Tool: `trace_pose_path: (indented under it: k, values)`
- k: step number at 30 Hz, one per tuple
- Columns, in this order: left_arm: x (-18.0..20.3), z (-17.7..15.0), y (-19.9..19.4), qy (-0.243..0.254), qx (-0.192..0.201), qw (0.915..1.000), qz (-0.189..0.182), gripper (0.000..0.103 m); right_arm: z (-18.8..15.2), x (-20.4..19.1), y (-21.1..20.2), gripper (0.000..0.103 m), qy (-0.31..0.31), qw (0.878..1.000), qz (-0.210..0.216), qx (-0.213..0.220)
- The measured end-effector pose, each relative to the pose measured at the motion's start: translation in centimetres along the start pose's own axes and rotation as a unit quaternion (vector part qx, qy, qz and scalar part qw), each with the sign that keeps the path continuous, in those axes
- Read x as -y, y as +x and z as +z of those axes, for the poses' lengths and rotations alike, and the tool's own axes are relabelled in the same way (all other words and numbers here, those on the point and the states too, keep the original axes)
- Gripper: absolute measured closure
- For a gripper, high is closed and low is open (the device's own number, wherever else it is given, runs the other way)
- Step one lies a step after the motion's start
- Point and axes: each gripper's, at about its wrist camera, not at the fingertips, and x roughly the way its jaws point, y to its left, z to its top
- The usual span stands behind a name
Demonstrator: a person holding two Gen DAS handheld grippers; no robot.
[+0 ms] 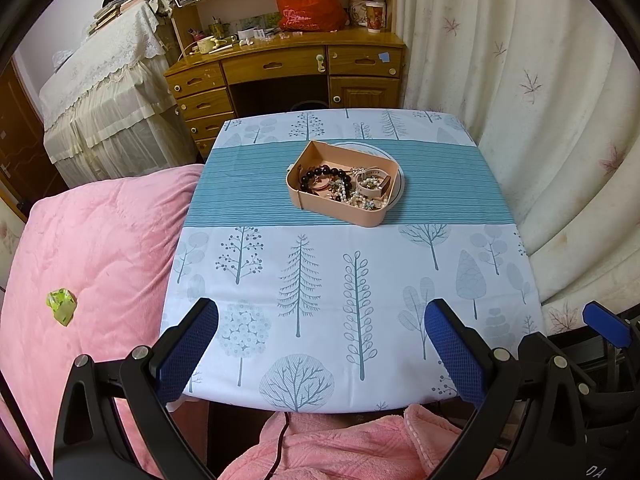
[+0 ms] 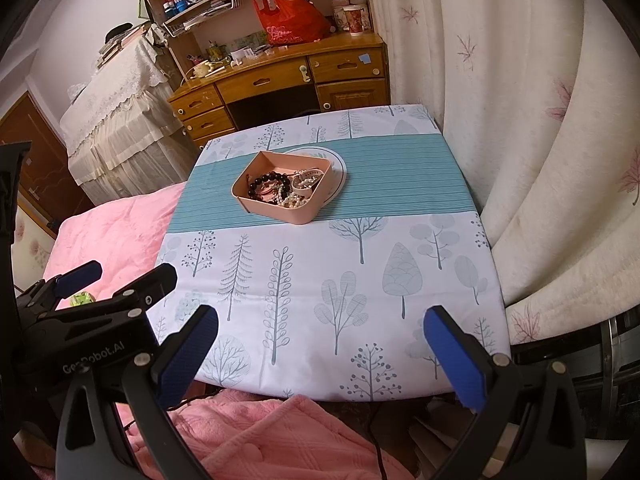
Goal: Organize jewelry
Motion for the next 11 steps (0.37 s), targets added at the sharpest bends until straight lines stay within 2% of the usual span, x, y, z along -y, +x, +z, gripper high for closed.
trace_pose_path:
  k: [11]
  values:
    - [0.0,0.15,0.1,0.001,-0.002,1.0,0.0,0.001,0.2,0.03,-0.03,0.0,0.0,1.0,0.0,-0.001]
